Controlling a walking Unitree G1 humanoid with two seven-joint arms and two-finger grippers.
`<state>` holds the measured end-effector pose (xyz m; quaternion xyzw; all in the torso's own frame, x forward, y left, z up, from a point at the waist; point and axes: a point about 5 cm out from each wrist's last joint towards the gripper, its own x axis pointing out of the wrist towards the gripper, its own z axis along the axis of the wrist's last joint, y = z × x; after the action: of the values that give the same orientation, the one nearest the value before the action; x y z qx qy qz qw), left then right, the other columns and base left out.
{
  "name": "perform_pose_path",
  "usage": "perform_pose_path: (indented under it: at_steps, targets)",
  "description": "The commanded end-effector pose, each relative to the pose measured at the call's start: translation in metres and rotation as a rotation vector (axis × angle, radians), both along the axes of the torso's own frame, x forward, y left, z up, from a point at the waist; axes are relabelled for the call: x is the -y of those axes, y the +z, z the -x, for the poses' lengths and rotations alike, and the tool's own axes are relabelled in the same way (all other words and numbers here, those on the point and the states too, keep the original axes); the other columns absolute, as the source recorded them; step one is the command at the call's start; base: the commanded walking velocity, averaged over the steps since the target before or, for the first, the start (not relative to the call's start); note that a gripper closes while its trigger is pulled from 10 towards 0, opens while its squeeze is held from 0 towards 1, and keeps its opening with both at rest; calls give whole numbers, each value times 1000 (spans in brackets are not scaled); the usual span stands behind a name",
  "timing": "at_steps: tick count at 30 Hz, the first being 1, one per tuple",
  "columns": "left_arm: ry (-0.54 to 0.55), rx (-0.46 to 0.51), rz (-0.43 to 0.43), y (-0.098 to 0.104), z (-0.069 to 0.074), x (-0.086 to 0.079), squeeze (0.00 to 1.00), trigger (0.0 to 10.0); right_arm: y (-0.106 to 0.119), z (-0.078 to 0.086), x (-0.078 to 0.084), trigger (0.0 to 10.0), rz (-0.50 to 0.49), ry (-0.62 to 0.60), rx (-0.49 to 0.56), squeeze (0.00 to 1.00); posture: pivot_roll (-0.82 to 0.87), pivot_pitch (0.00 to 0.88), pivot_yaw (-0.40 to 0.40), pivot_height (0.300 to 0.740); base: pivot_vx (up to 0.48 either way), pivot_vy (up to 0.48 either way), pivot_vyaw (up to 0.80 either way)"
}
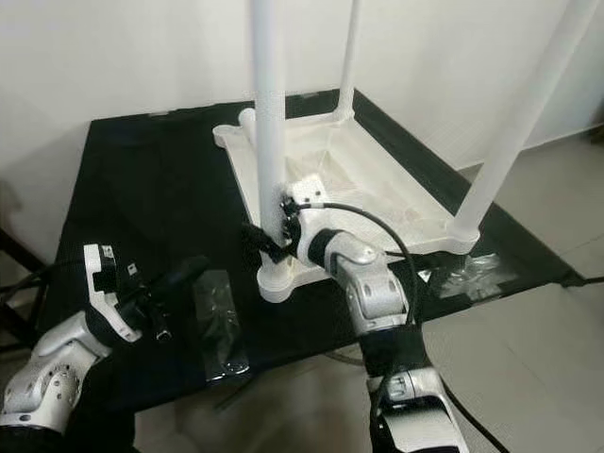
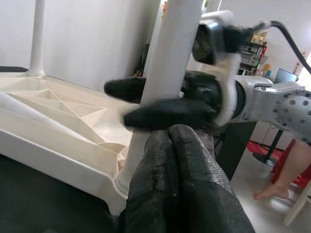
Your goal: Building children table
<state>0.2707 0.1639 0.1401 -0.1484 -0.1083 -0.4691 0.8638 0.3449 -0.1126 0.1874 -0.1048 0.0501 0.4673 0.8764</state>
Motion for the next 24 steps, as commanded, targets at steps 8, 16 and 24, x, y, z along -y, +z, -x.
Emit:
perform_pose_path:
  at_steps: [8,16,24]
  targets:
    - [9,-1,-8,-2,1,-1,0,10000,27,-24,13,10000,-15,101,26,0,-30,0,-7,740,0,0,0]
    - [9,-2,-16,-2,2,-2,0,10000,32,-23,22,0,-73,257,-47,0,-23,0,0,740,0,0,0]
    - [6,-6,-17,-2,2,-3,0,10000,21,-20,39,0,-72,288,-95,0,-30,0,9,740,0,0,0]
